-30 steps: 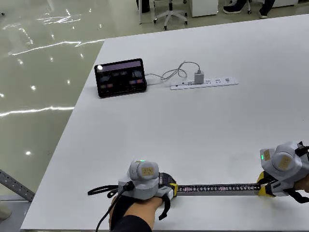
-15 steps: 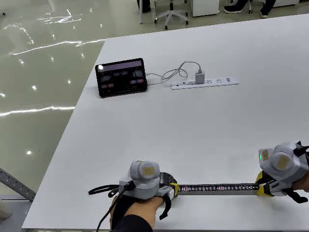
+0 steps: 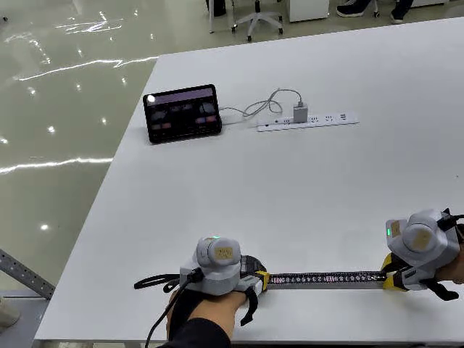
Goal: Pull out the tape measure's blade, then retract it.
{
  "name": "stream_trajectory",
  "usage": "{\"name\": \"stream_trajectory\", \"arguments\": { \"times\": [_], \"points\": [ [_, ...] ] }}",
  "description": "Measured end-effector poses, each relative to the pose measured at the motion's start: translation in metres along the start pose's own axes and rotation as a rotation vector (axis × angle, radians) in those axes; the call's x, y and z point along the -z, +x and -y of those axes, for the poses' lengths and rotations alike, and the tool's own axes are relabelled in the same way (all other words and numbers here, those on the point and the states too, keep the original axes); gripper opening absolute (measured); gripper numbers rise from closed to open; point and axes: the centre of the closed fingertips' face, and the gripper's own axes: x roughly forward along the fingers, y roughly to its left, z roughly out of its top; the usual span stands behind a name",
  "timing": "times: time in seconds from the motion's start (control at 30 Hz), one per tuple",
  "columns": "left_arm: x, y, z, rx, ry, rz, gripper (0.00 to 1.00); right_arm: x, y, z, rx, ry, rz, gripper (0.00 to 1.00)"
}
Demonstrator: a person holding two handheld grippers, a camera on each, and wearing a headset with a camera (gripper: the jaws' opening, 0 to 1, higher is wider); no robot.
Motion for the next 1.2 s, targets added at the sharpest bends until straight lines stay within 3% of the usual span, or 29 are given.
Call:
{"name": "stream_trajectory", "arguments": {
  "times": [1.2],
  "points": [
    [0.000,0.000,0.000,0.001,-0.001,0.002,0.54,-0.013,0.006,0.000,0.000,-0.001,0.010,0.11]
  ]
}}
